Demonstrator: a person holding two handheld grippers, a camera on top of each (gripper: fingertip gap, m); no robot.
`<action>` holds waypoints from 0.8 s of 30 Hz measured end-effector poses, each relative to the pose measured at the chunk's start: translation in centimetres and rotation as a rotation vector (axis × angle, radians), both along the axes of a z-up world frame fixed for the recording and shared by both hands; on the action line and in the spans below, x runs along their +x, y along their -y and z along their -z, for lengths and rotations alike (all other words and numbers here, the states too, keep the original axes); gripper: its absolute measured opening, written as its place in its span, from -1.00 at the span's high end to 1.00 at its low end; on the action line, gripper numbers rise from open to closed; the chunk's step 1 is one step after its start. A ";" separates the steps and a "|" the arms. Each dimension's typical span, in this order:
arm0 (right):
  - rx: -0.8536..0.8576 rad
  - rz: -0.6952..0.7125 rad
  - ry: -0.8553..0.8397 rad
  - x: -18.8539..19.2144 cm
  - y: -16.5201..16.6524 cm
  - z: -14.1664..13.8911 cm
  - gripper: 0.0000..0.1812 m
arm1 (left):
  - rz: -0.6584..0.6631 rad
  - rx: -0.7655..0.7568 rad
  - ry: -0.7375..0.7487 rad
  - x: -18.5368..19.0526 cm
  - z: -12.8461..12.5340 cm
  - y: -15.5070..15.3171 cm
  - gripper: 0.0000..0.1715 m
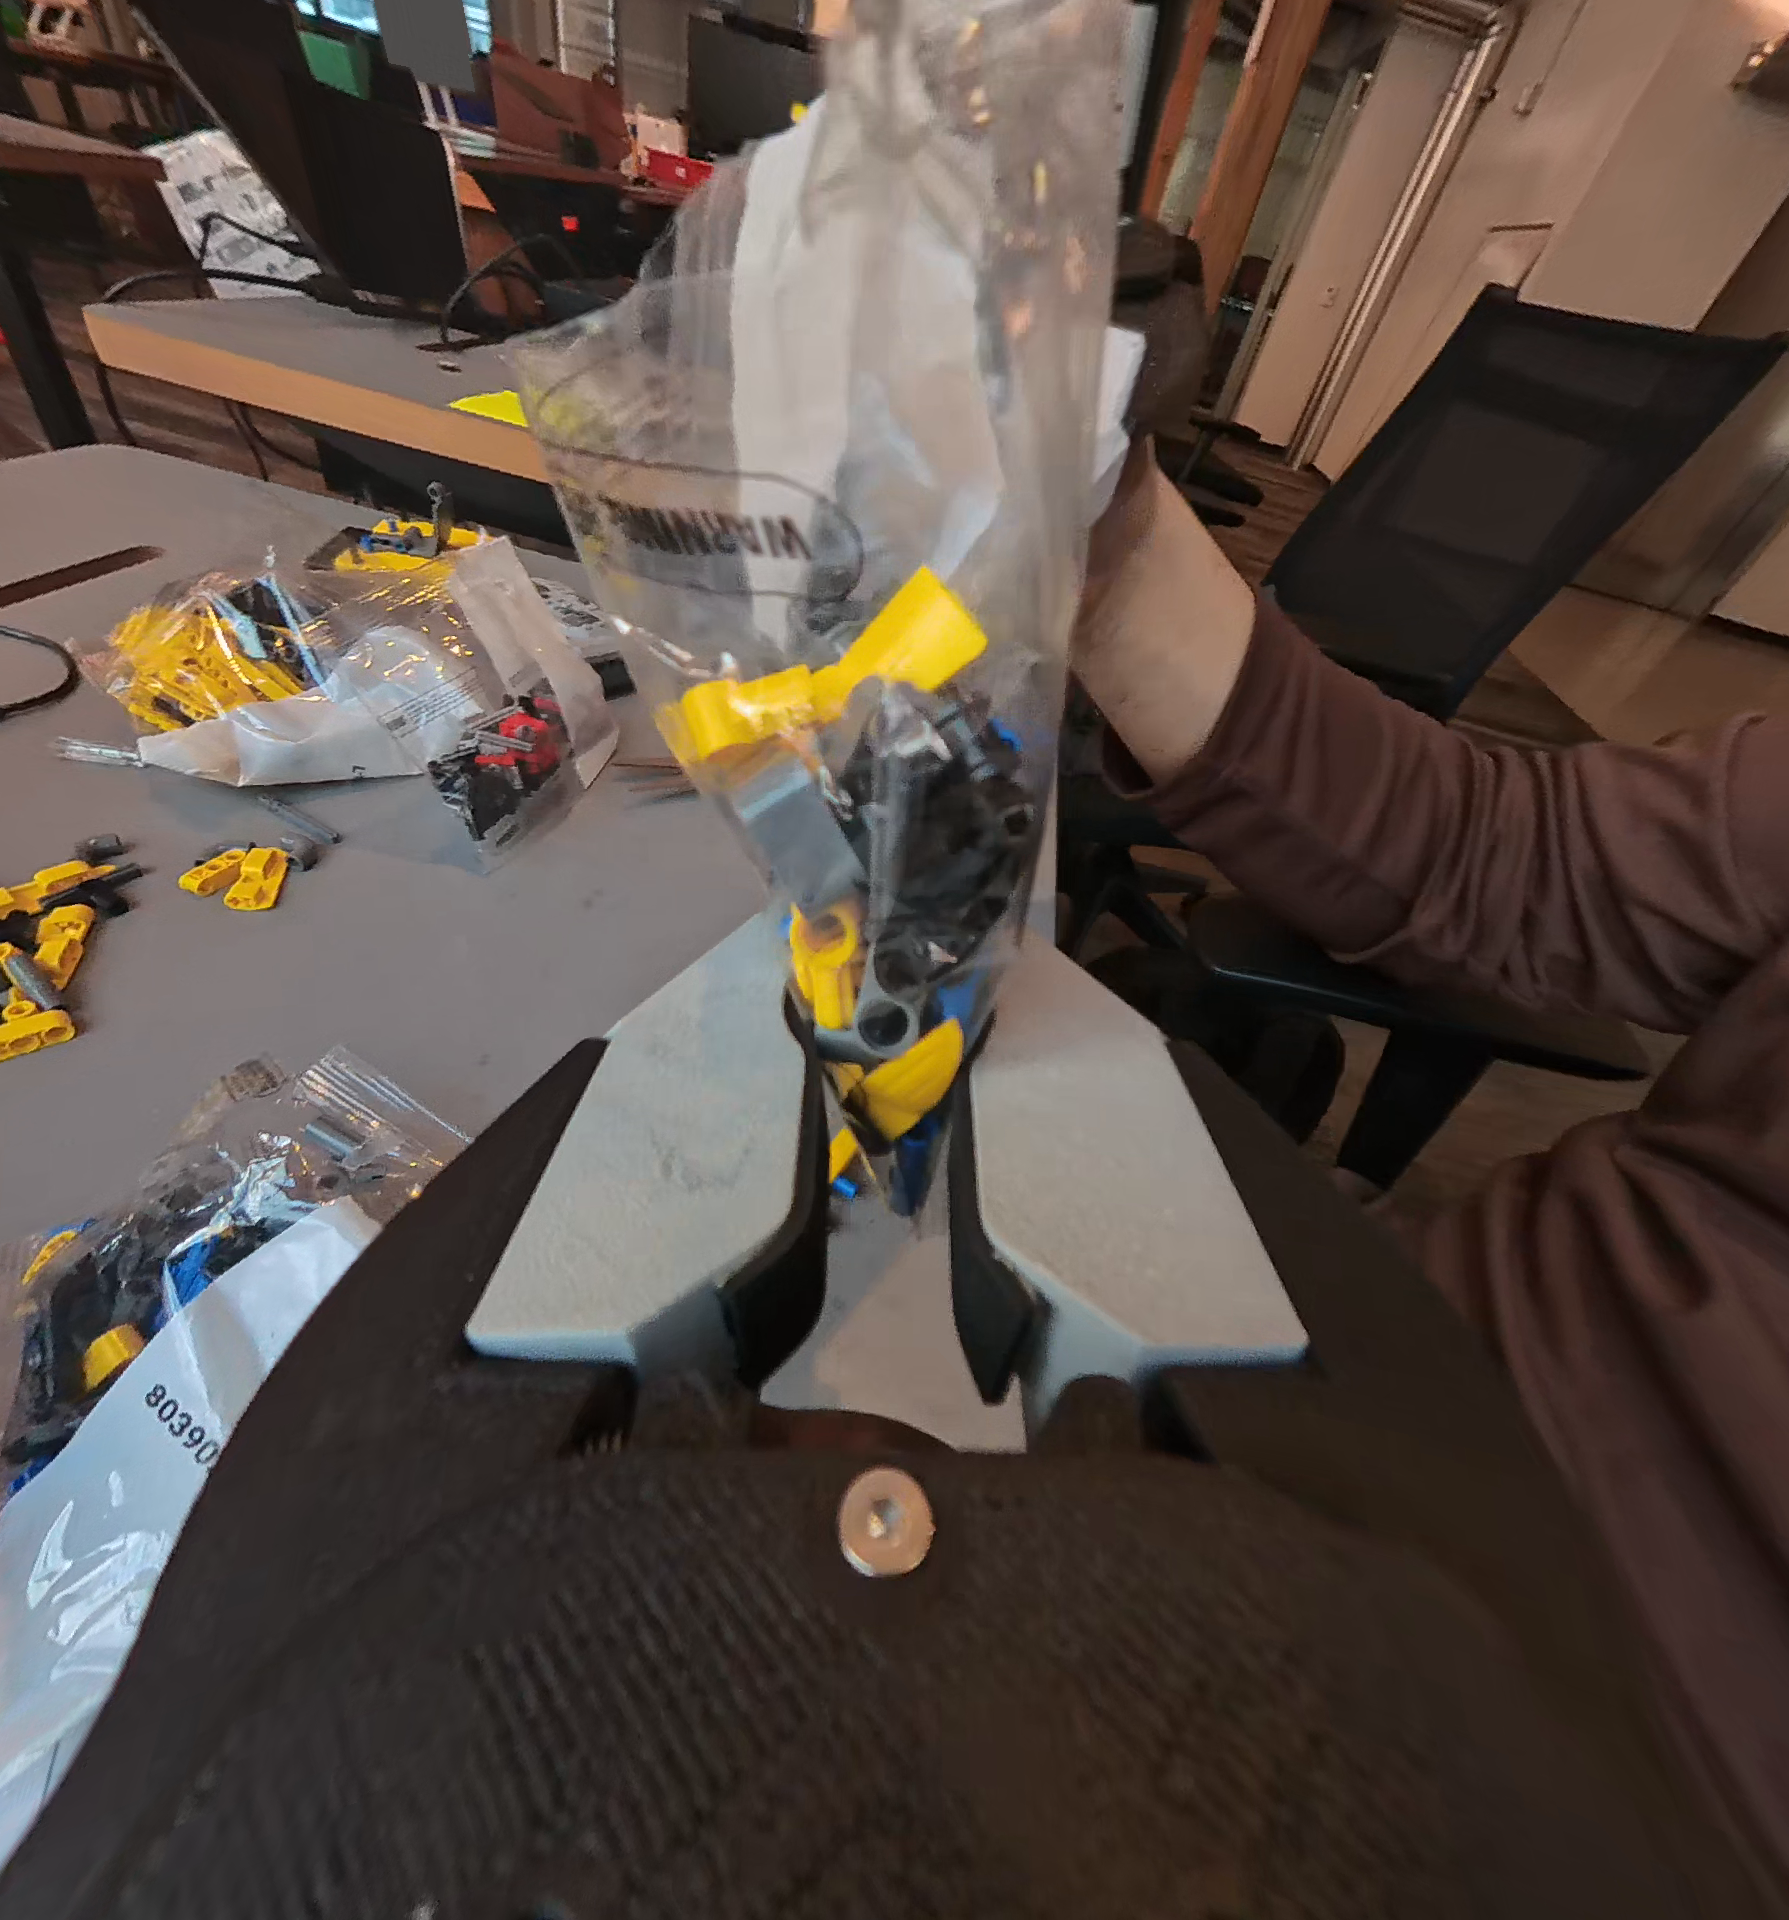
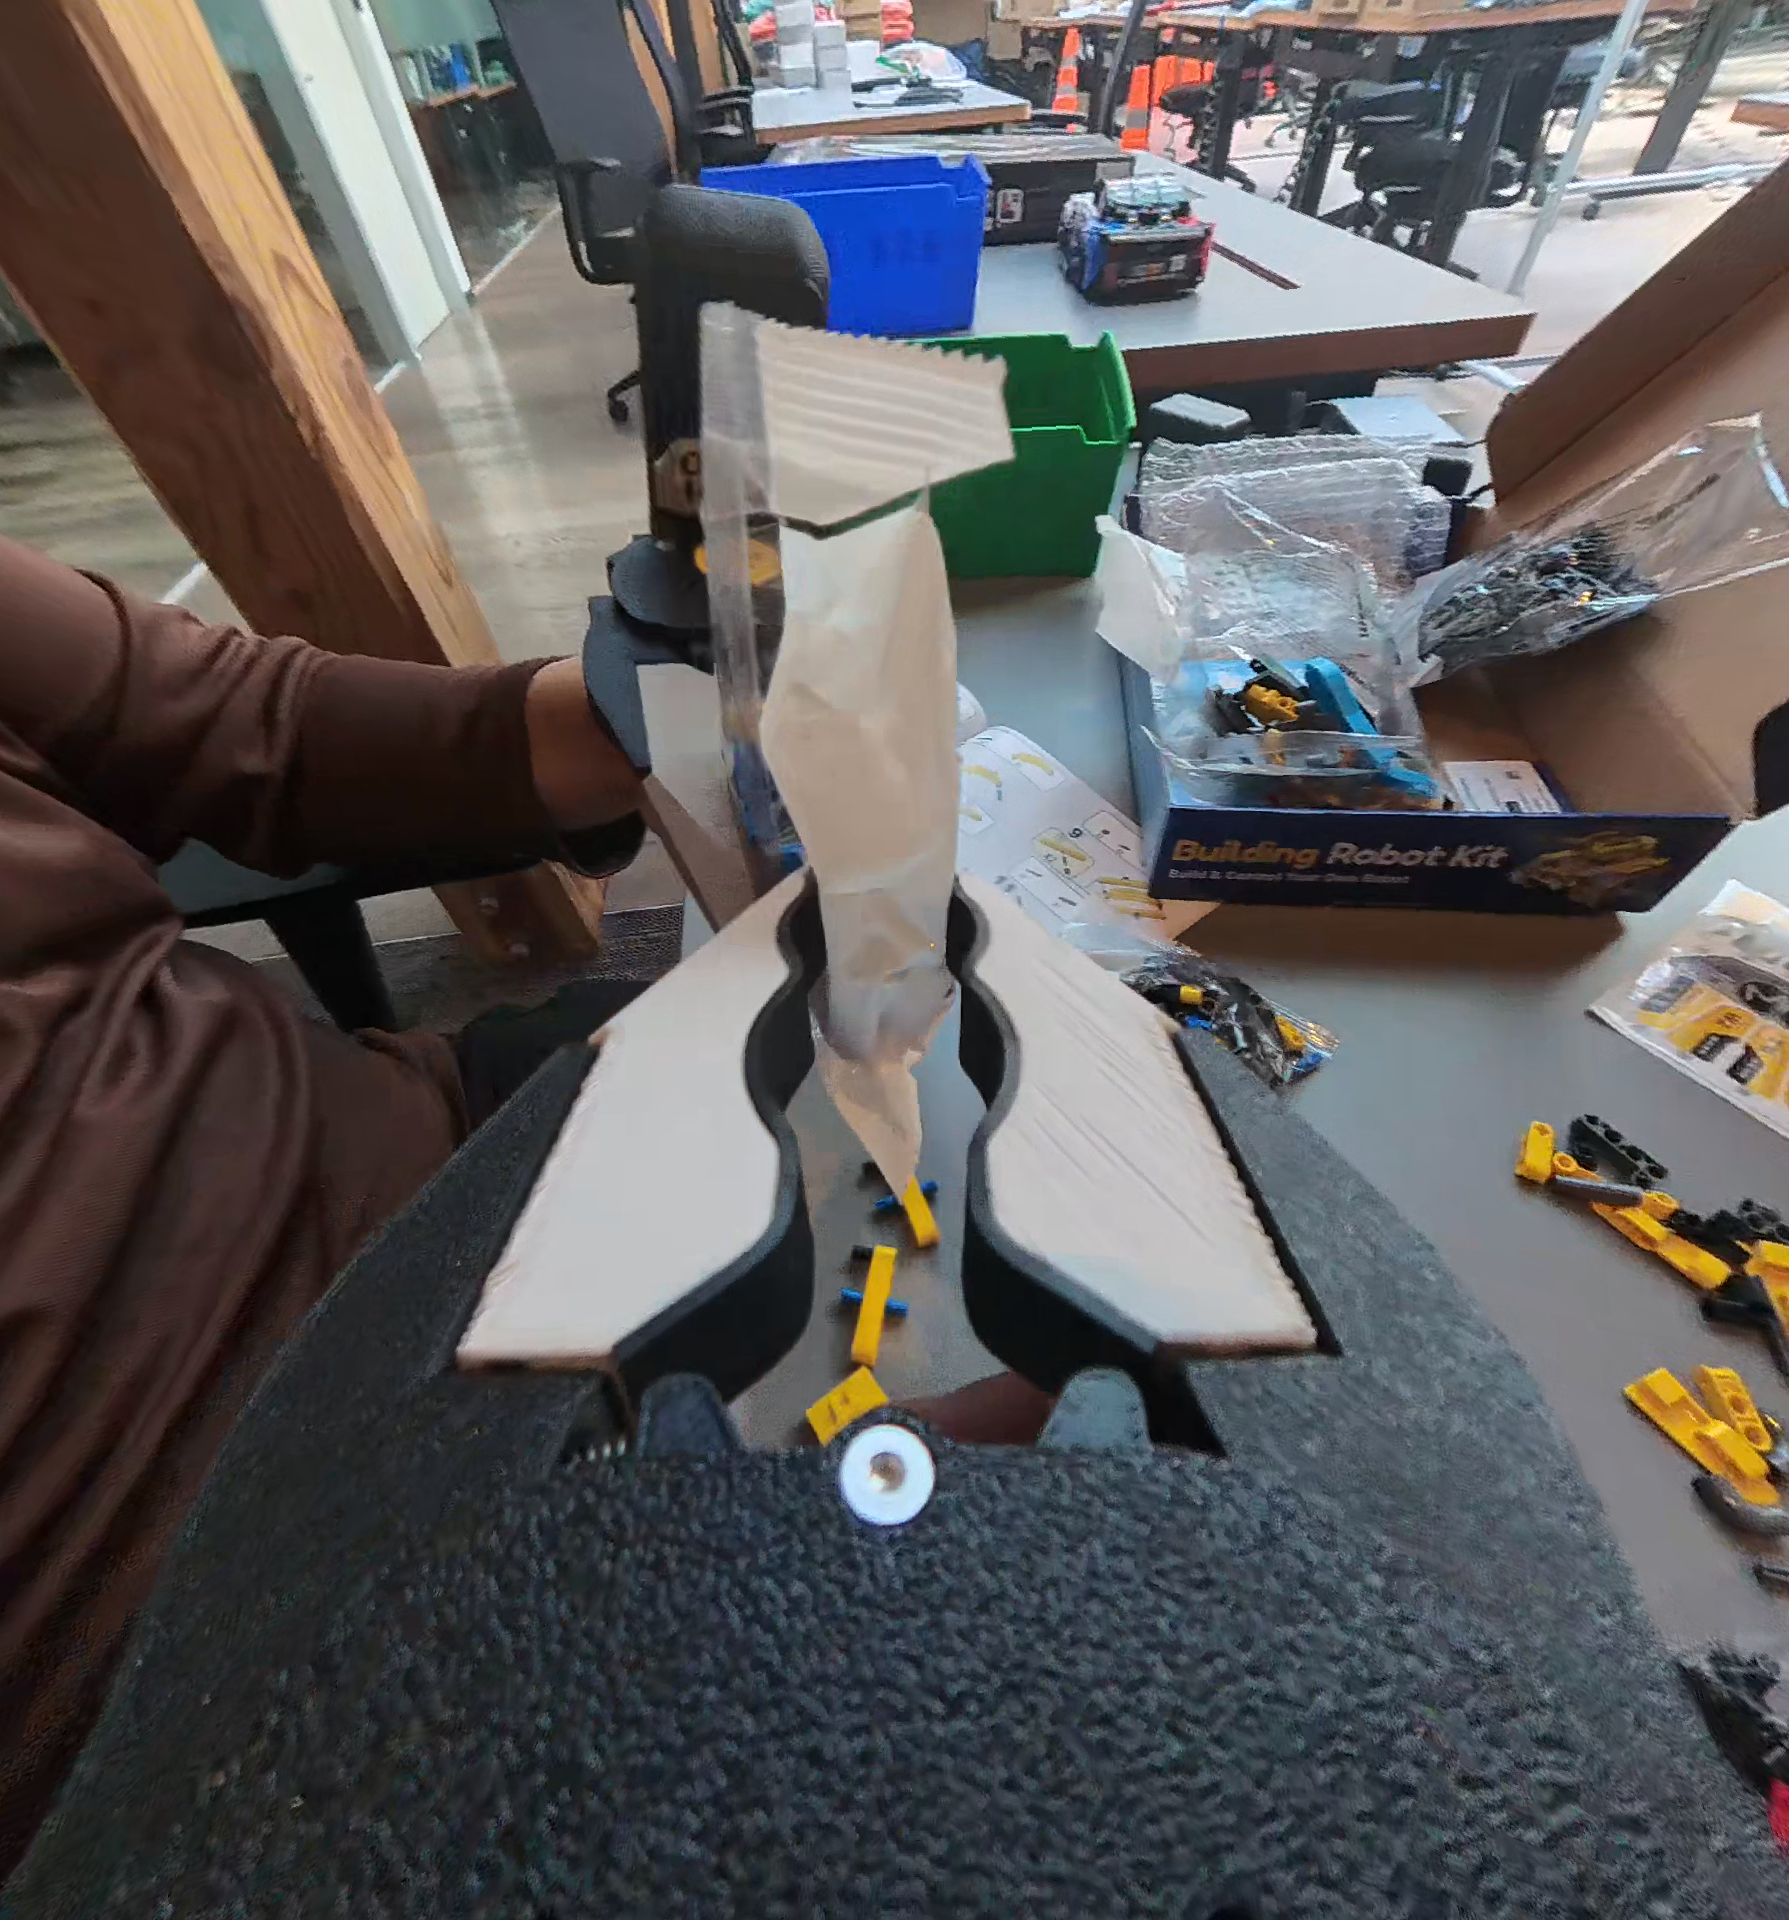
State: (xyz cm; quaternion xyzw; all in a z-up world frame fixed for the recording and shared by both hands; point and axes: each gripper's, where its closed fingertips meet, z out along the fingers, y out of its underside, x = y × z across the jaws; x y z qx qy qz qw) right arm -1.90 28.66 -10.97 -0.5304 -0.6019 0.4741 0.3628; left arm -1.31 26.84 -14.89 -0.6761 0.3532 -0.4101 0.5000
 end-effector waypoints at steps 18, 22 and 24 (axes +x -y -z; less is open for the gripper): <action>-0.039 0.162 -0.070 0.6 -2.6 -2.2 0.88 | -0.148 0.049 -0.055 -2.9 -0.9 -1.2 0.55; -0.007 0.299 -0.113 2.6 -5.5 -3.5 0.88 | -0.209 0.073 -0.037 -5.5 -2.2 -1.6 0.54; 0.039 0.419 -0.109 4.2 -8.1 -3.4 0.88 | -0.240 0.075 -0.014 -7.0 -2.9 -1.7 0.55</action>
